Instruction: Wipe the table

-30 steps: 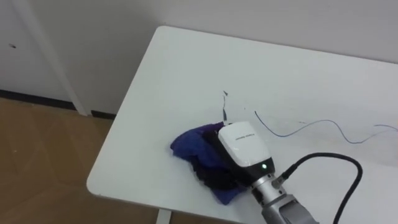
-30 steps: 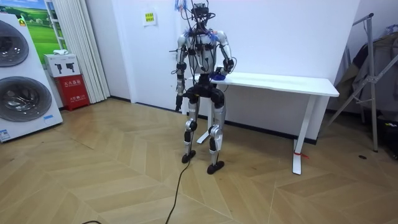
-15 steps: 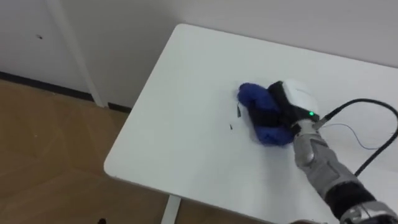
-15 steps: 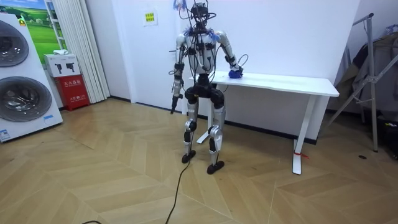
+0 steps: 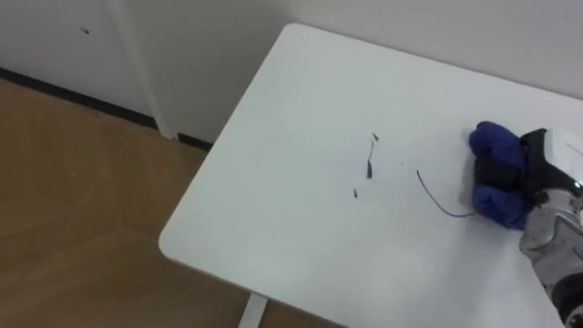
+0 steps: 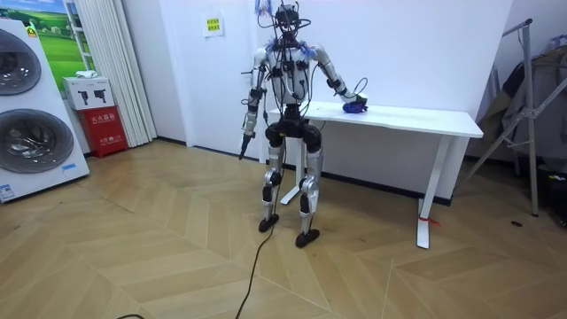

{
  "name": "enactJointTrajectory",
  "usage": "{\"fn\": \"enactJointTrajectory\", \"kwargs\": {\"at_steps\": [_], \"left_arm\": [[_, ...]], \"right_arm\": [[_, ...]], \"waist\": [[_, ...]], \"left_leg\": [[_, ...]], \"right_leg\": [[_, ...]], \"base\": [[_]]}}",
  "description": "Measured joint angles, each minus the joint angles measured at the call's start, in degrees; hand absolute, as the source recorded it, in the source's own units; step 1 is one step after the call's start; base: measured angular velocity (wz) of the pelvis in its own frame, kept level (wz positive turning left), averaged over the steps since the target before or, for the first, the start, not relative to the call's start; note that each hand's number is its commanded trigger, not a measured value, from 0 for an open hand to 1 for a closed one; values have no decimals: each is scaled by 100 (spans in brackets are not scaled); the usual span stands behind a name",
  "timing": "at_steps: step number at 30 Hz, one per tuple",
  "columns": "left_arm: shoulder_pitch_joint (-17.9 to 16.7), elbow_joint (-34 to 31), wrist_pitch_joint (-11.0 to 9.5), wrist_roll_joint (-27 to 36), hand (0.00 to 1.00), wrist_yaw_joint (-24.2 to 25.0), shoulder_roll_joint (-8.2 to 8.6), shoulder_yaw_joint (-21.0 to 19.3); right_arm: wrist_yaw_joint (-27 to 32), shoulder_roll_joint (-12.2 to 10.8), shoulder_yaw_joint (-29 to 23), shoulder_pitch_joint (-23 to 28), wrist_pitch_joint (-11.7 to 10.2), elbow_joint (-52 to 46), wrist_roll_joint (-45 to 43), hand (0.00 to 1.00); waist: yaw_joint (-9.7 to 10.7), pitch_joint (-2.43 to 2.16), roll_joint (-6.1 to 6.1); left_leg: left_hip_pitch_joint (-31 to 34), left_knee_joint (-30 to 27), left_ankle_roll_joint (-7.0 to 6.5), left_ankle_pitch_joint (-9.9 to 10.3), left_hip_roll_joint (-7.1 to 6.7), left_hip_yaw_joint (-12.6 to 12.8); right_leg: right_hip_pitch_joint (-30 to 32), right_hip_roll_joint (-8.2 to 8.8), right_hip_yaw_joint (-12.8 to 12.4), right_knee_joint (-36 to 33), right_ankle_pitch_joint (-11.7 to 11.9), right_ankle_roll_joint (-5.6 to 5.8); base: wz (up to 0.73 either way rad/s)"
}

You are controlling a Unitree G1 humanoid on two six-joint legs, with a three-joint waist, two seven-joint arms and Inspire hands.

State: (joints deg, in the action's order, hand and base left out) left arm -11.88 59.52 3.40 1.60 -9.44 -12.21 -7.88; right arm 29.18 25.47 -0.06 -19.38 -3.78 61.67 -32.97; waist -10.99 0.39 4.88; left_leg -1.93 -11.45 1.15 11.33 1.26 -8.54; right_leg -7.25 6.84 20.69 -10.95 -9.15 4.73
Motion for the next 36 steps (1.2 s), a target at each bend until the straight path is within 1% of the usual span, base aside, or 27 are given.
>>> {"fn": "enactJointTrajectory", "kwargs": {"at_steps": [1, 2, 3, 4, 5, 6, 7, 8, 10, 12, 13, 15, 16, 17, 18, 19, 20, 21, 22, 23, 24, 25, 26, 28, 31, 32, 36], "left_arm": [[27, 0, -46, 0, 0, -50, 8, -38], [24, 1, -99, 0, 0, -115, 1, -43], [64, -16, -124, 0, 0, -152, -24, -78], [72, -21, -151, -4, 0, -187, -53, -235], [18, 45, -133, 0, 0, -194, -9, -348], [-14, 41, -138, -3, 0, -174, -11, -361], [-77, 41, -140, 10, 0, -114, -4, -392], [-105, 37, -156, 12, 0, -97, 2, -390], [-93, 7, -221, 64, 0, -97, 2, -392], [-92, 10, -233, 67, 0, -97, 1, -397], [-98, 33, -210, 66, 0, -97, 1, -370], [-78, 91, -185, 103, 0, -88, 6, -304], [-64, 92, -151, 121, 0, -72, 7, -293], [-64, 139, -98, 121, 0, -37, 7, -291], [-57, 192, -88, 124, 0, -24, 9, -290], [-50, 267, -45, 204, 0, -14, 9, -229], [-43, 264, 25, 223, 0, -9, 14, -144], [-36, 268, 41, 222, 0, -9, 18, -99], [30, 319, 52, 201, 0, -4, 41, -52], [109, 369, 72, 145, 0, -3, 67, -33], [144, 376, 87, 111, 0, -2, 84, -28], [168, 382, 97, 73, 0, -3, 126, -26], [242, 435, 98, 58, 0, -6, 140, 25], [234, 522, 140, 56, 0, -39, 138, 144], [203, 563, 265, -15, 0, -84, 143, 324], [153, 558, 297, -54, 0, -87, 143, 328], [115, 555, 381, -113, 0, -87, 125, 297]], "right_arm": [[81, -3, -136, 200, -62, 4, -23, 100], [129, -13, -270, 384, -114, -8, -39, 100], [140, -33, -329, 462, -142, -24, -38, 100], [135, -60, -343, 496, -184, -101, -39, 100], [159, -41, -345, 618, -190, -168, -55, 100], [200, -48, -347, 679, -190, -168, -55, 100], [256, -61, -396, 843, -188, -180, -94, 100], [261, -62, -495, 957, -188, -180, -112, 100], [233, -63, -616, 978, -155, -158, -125, 100], [182, -65, -633, 966, -100, -184, -278, 100], [148, -75, -608, 963, -10, -232, -390, 100], [34, -95, -539, 959, 245, -400, -592, 100], [-47, -120, -381, 957, 437, -562, -796, 100], [-160, -165, -210, 954, 579, -794, -1064, 100], [-228, -208, -117, 953, 655, -941, -1183, 100], [-351, -337, 167, 944, 817, -1318, -1316, 100], [-433, -473, 482, 916, 979, -1698, -1499, 100], [-462, -565, 664, 864, 1017, -1845, -1611, 100], [-565, -768, 985, 736, 1092, -2137, -1808, 100], [-696, -972, 1275, 562, 1102, -2312, -1948, 100], [-778, -1048, 1384, 497, 1100, -2387, -2013, 100], [-933, -1160, 1618, 378, 1092, -2531, -2216, 100], [-1047, -1290, 1802, 257, 1095, -2609, -2325, 100], [-1186, -1467, 2069, 82, 1087, -2638, -2358, 100], [-1380, -1515, 2370, -34, 1081, -2665, -2358, 100], [-1450, -1563, 2368, -59, 1110, -2687, -2358, 100], [-1564, -1558, 2383, -75, 1133, -2754, -2292, 100]], "waist": [[16, 6, -6], [31, 37, -62], [19, 31, -40], [7, 35, 19], [131, -49, -63], [177, -34, -82], [335, -35, -126], [451, -31, -129], [442, -43, -167], [414, -32, -137], [417, -40, -105], [342, -43, -99], [223, -43, -98], [138, -39, -102], [86, -41, -100], [0, -43, -101], [-74, -31, -116], [-97, -37, -108], [-203, -33, -113], [-308, -34, -116], [-350, -34, -114], [-506, -18, -141], [-630, -20, -139], [-726, -17, -137], [-896, -16, -126], [-951, -15, -123], [-960, 1, -146]], "left_leg": [[-88, 49, -6, -3, 17, -96], [-198, 77, -13, -8, 112, -385], [-217, 69, -12, -8, 135, -570], [-224, 78, 5, 3, 198, -757], [-261, 111, 82, 21, 321, -678], [-304, 138, 124, 3, 329, -469], [-425, 216, 158, -19, 350, -35], [-548, 282, 160, -33, 392, 305], [-648, 343, 158, -34, 385, 506], [-646, 346, 139, -21, 345, 530], [-636, 367, 136, -19, 303, 560], [-645, 380, 92, 9, 287, 711], [-653, 369, 78, 18, 287, 808], [-652, 379, 69, 28, 281, 850], [-656, 376, 69, 27, 278, 881], [-663, 364, 69, 26, 284, 930], [-646, 360, 78, 21, 292, 958], [-629, 362, 83, 17, 293, 963], [-604, 362, 94, 8, 298, 978], [-577, 359, 102, -1, 305, 970], [-567, 361, 105, -4, 307, 968], [-553, 367, 103, -7, 307, 943], [-545, 368, 99, -23, 302, 906], [-533, 363, 95, -26, 290, 803], [-452, 362, 91, -24, 271, 666], [-435, 364, 87, -22, 268, 666], [-433, 370, 78, -16, 273, 682]], "right_leg": [[19, 1, -12, -156, -24, -40], [145, -43, -170, -378, -198, -208], [246, -188, -496, -235, -249, -278], [619, -471, -924, 251, -68, -425], [617, -595, -680, 234, 337, -589], [540, -609, -626, 227, 365, -588], [381, -610, -583, 229, 363, -589], [279, -633, -583, 226, 356, -578], [248, -641, -636, 234, 312, -533], [266, -650, -650, 238, 292, -528], [273, -612, -654, 236, 252, -538], [304, -596, -708, 201, 231, -529], [352, -603, -805, 170, 234, -526], [399, -604, -876, 104, 236, -525], [420, -616, -939, 88, 244, -517], [432, -627, -972, 84, 265, -512], [464, -631, -971, 76, 274, -507], [492, -630, -970, 60, 281, -516], [545, -631, -969, 26, 306, -558], [570, -634, -960, 23, 321, -581], [583, -636, -961, 19, 325, -589], [591, -637, -956, 18, 332, -599], [588, -632, -934, 23, 330, -596], [560, -609, -828, 39, 315, -577], [546, -569, -590, 97, 304, -560], [532, -570, -587, 131, 300, -555], [517, -566, -565, 128, 286, -532]], "base": [[-7], [-14], [-42], [-41], [-29], [18], [33], [27], [-11], [-15], [0], [-12], [-34], [-36], [-29], [-25], [-18], [-11], [0], [0], [6], [10], [14], [28], [26], [12], [4]]}}
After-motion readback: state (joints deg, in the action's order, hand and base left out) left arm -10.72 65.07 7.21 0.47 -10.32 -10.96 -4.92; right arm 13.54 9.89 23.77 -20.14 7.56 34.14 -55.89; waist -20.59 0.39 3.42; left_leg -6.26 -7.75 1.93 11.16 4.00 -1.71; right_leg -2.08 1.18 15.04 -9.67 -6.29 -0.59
